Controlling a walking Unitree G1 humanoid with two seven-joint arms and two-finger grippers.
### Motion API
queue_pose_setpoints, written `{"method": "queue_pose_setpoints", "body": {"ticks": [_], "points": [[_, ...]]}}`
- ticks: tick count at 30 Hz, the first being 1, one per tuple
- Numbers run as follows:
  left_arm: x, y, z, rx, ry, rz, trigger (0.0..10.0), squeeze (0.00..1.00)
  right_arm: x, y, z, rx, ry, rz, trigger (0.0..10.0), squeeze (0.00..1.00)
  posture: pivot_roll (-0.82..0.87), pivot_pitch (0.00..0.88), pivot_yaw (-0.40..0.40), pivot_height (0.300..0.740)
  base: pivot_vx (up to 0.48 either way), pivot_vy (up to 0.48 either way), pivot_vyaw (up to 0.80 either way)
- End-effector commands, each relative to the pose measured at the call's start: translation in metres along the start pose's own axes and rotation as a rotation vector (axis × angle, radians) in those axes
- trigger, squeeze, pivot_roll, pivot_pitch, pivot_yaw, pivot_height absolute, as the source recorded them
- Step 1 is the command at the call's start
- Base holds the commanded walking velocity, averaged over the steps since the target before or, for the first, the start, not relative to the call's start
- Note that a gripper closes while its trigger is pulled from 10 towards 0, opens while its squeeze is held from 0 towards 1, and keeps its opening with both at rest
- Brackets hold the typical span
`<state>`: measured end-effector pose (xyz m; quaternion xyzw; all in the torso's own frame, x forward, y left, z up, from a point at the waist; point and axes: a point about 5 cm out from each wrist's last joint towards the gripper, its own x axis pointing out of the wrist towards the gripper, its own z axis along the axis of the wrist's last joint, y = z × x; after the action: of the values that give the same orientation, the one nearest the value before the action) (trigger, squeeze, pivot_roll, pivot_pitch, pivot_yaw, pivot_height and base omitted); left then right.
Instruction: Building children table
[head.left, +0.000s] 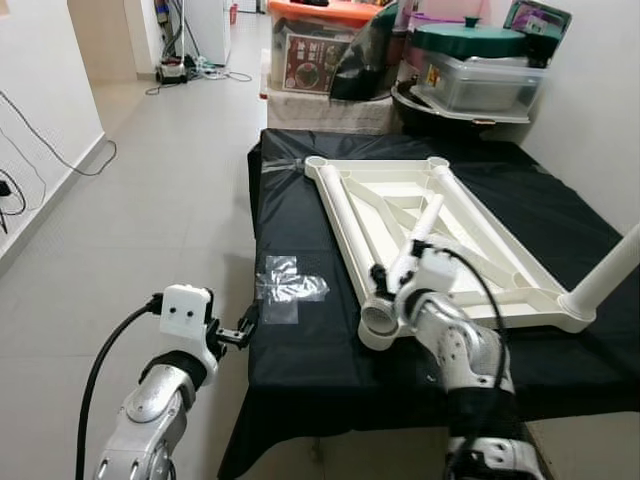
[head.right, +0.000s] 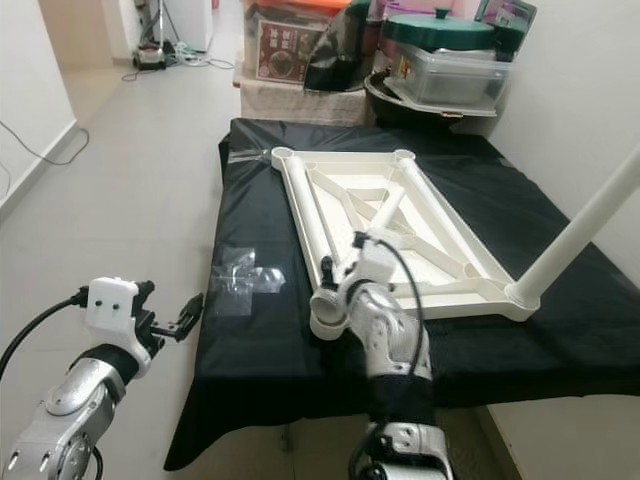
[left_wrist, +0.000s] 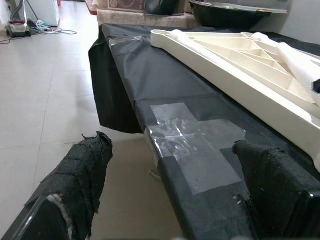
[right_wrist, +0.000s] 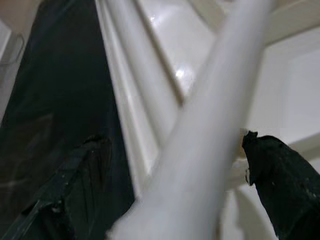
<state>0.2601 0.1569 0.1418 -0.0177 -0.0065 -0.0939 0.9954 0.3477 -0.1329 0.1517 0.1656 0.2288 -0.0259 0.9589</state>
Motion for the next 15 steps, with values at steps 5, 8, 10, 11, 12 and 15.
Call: {"method": "queue_pose_setpoints", "body": {"ticks": [5,8,10,11,12,15], "points": [[-0.001,0.003,-0.002,0.014,0.008,0.012,10.0,0.00,-0.003,0.005,-0.001,0.016,0.076,-0.022,10.0,0.00,0.09,0.000,-0.148,0.740,0.000,0.000,0.00],[-0.001,0.001,-0.003,0.020,0.015,0.007,10.0,0.00,-0.005,0.005,-0.006,-0.034,0.108,-0.032,10.0,0.00,0.08,0.000,-0.149,0.740,0.000,0.000,0.00],[0.000,-0.001,-0.004,0.033,0.023,0.001,10.0,0.00,-0.005,0.000,-0.015,-0.063,0.160,-0.061,10.0,0.00,0.07,0.000,-0.151,0.740,0.000,0.000,0.00],[0.000,-0.001,-0.005,0.038,0.026,-0.001,10.0,0.00,-0.006,-0.001,-0.019,-0.070,0.178,-0.062,10.0,0.00,0.07,0.000,-0.152,0.740,0.000,0.000,0.00],[0.000,-0.002,-0.005,0.042,0.030,-0.001,10.0,0.00,-0.007,-0.002,-0.022,-0.077,0.192,-0.059,10.0,0.00,0.07,0.000,-0.152,0.740,0.000,0.000,0.00],[0.000,-0.002,-0.006,0.044,0.032,0.000,10.0,0.00,-0.009,-0.001,-0.025,-0.090,0.206,-0.055,8.9,0.00,0.07,0.000,-0.154,0.740,0.000,0.000,0.00]]}}
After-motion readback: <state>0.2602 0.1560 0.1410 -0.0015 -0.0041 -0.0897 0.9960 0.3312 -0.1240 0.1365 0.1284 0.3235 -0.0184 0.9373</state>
